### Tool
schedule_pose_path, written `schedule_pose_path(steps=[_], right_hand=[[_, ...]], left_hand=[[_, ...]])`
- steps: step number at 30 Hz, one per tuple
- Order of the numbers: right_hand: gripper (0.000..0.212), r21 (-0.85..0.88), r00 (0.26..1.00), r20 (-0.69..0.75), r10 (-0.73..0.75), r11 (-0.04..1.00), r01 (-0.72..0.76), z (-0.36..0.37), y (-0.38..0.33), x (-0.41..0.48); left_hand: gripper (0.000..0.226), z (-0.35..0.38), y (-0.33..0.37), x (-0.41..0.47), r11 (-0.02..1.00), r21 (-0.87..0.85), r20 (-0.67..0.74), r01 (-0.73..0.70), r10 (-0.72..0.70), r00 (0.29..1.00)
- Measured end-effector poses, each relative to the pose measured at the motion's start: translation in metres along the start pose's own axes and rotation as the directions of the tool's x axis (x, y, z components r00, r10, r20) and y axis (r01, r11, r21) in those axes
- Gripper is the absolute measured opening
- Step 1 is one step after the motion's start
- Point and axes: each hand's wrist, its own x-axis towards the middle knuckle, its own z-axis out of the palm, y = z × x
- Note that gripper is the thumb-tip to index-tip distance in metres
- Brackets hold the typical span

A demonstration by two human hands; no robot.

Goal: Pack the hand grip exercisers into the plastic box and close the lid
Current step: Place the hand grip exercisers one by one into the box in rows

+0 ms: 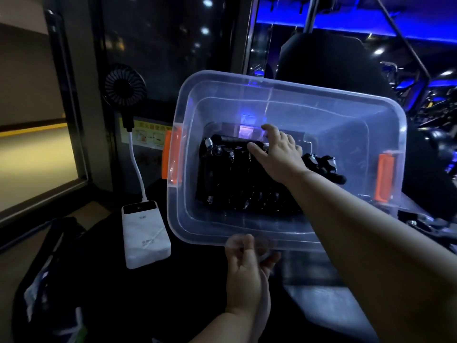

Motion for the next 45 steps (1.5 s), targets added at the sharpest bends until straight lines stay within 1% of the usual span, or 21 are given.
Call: schedule_pose_path(steps=[4, 9, 11, 15, 17, 19, 21, 23, 25, 26, 27, 28, 29, 30, 31, 32, 35, 39, 41, 43, 45], right_hand=[[0.059, -0.022, 0.999, -0.022, 0.026, 0.999, -0.027, -0.013, 0.013, -0.025], [0.057, -0.113, 0.996, 0.03, 0.079, 0.991, -0.075, -0.03, 0.039, -0.063], [0.055, -0.098, 0.998, -0.001, 0.066, 0.993, -0.066, -0.04, 0.045, -0.078], [0.046, -0.052, 0.993, -0.112, -0.036, 0.998, 0.031, -0.066, 0.061, -0.111], [0.038, -0.019, 0.967, -0.223, -0.126, 0.992, 0.125, -0.081, 0.073, -0.128], [0.031, 0.005, 0.923, -0.345, -0.17, 0.983, 0.183, -0.095, 0.087, -0.146], [0.029, 0.024, 0.89, -0.435, -0.141, 0.986, 0.168, -0.105, 0.107, -0.163], [0.03, 0.062, 0.885, -0.465, -0.031, 0.996, 0.067, -0.111, 0.133, -0.178], [0.028, 0.072, 0.895, -0.415, 0.162, 0.987, -0.145, -0.115, 0.164, -0.186], [0.027, 0.034, 0.89, -0.358, 0.283, 0.956, -0.29, -0.117, 0.181, -0.187], [0.029, -0.038, 0.865, -0.274, 0.42, 0.894, -0.447, -0.119, 0.197, -0.188], [0.036, -0.134, 0.809, -0.17, 0.562, 0.8, -0.584, -0.121, 0.211, -0.191], [0.044, -0.225, 0.732, -0.066, 0.678, 0.704, -0.673, -0.123, 0.221, -0.194], [0.051, -0.292, 0.659, 0.019, 0.752, 0.635, -0.715, -0.125, 0.229, -0.199], [0.055, -0.335, 0.615, 0.074, 0.785, 0.6, -0.726, -0.125, 0.236, -0.205], [0.055, -0.36, 0.607, 0.098, 0.789, 0.597, -0.717, -0.124, 0.242, -0.21], [0.051, -0.402, 0.637, 0.095, 0.765, 0.614, -0.679, -0.123, 0.247, -0.215], [0.036, -0.465, 0.63, 0.085, 0.772, 0.59, -0.66, -0.123, 0.238, -0.213], [0.029, -0.478, 0.655, 0.052, 0.754, 0.595, -0.646, -0.123, 0.234, -0.215], [0.022, -0.486, 0.708, 0.015, 0.706, 0.624, -0.612, -0.122, 0.23, -0.22], [0.021, -0.473, 0.767, -0.013, 0.642, 0.671, -0.57, -0.118, 0.227, -0.225]], left_hand=[[0.013, 0.0, 0.004, -0.001, 0.996, 0.085, -0.011, 0.0, 0.001, 1.0], [0.014, 0.004, 0.005, -0.005, 0.984, 0.18, -0.014, -0.013, 0.016, 1.0], [0.016, 0.005, 0.005, -0.005, 0.98, 0.2, -0.022, -0.02, 0.025, 0.999], [0.014, 0.004, 0.005, -0.006, 0.978, 0.206, -0.002, -0.031, 0.032, 0.999], [0.015, 0.004, 0.004, -0.007, 0.978, 0.204, 0.022, -0.05, 0.046, 0.999], [0.019, 0.005, 0.003, -0.007, 0.976, 0.21, 0.035, -0.059, 0.053, 0.998], [0.025, 0.006, 0.003, -0.008, 0.975, 0.213, 0.041, -0.064, 0.057, 0.998], [0.034, 0.008, 0.003, -0.009, 0.974, 0.216, 0.04, -0.07, 0.063, 0.997], [0.039, 0.008, 0.002, -0.008, 0.973, 0.218, 0.036, -0.071, 0.065, 0.997], [0.04, 0.009, 0.002, -0.008, 0.973, 0.221, 0.035, -0.072, 0.065, 0.997], [0.04, 0.009, 0.002, -0.008, 0.971, 0.226, 0.035, -0.073, 0.066, 0.997], [0.041, 0.009, 0.001, -0.007, 0.97, 0.231, 0.035, -0.074, 0.068, 0.997], [0.041, 0.008, 0.001, -0.006, 0.969, 0.236, 0.034, -0.075, 0.069, 0.997], [0.041, 0.008, 0.001, -0.006, 0.968, 0.24, 0.033, -0.076, 0.07, 0.997], [0.04, 0.008, 0.0, -0.006, 0.967, 0.242, 0.031, -0.076, 0.07, 0.997], [0.04, 0.008, 0.0, -0.005, 0.967, 0.243, 0.028, -0.074, 0.069, 0.997], [0.041, 0.008, -0.001, -0.005, 0.965, 0.254, 0.019, -0.064, 0.061, 0.998], [0.037, 0.009, -0.002, -0.006, 0.965, 0.255, 0.002, -0.069, 0.071, 0.997], [0.035, 0.009, -0.002, -0.006, 0.964, 0.258, 0.001, -0.07, 0.073, 0.997], [0.032, 0.008, -0.002, -0.005, 0.963, 0.261, 0.0, -0.068, 0.07, 0.998], [0.031, 0.008, -0.002, -0.005, 0.965, 0.255, 0.001, -0.066, 0.067, 0.998]])
